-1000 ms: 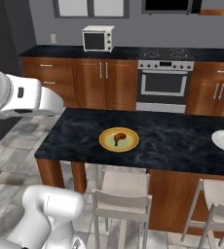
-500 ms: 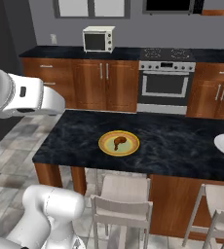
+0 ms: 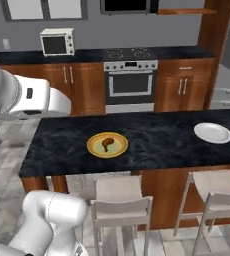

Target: Transport the chicken drumstick and garlic to the fridge. Place the chicken drumstick on the rack containing meat and place the garlic on the rack containing the vegetable, ensuring meats and vegetables are on different racks.

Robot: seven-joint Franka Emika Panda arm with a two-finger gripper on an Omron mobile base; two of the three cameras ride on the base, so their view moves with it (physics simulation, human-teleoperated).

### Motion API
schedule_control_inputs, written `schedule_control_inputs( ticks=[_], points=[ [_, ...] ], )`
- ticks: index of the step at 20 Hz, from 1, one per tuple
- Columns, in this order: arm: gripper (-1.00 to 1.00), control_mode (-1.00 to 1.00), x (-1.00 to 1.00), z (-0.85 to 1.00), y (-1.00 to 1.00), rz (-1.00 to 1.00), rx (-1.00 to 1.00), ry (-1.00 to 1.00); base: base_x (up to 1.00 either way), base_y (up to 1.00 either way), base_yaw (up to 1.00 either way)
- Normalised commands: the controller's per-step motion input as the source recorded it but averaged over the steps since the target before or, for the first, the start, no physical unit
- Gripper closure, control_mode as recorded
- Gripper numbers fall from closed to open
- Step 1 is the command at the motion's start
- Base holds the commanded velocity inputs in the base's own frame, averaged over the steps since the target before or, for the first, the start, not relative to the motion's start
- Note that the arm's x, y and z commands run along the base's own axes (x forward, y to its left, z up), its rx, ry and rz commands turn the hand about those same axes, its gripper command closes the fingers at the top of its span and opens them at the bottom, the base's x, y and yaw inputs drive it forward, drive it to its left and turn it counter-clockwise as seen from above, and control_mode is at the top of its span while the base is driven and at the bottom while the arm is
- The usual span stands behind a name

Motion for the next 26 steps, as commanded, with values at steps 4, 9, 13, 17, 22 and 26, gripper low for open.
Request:
schedule_control_inputs(
  ticks=[4,9,13,17,22,26],
  points=[
    [-1.00,1.00,0.00,0.00,0.00,0.00,0.00,0.00,1.00,0.50,-0.60],
    [-1.00,1.00,0.00,0.00,0.00,0.00,0.00,0.00,0.41,0.81,-0.49],
    [-1.00,1.00,0.00,0.00,0.00,0.00,0.00,0.00,-0.19,1.00,-0.52],
    [-1.00,1.00,0.00,0.00,0.00,0.00,0.00,0.00,0.63,0.35,-0.25],
    [-1.00,1.00,0.00,0.00,0.00,0.00,0.00,0.00,0.98,-0.41,0.08],
    [-1.00,1.00,0.00,0.00,0.00,0.00,0.00,0.00,0.41,-0.98,0.35]
  ],
)
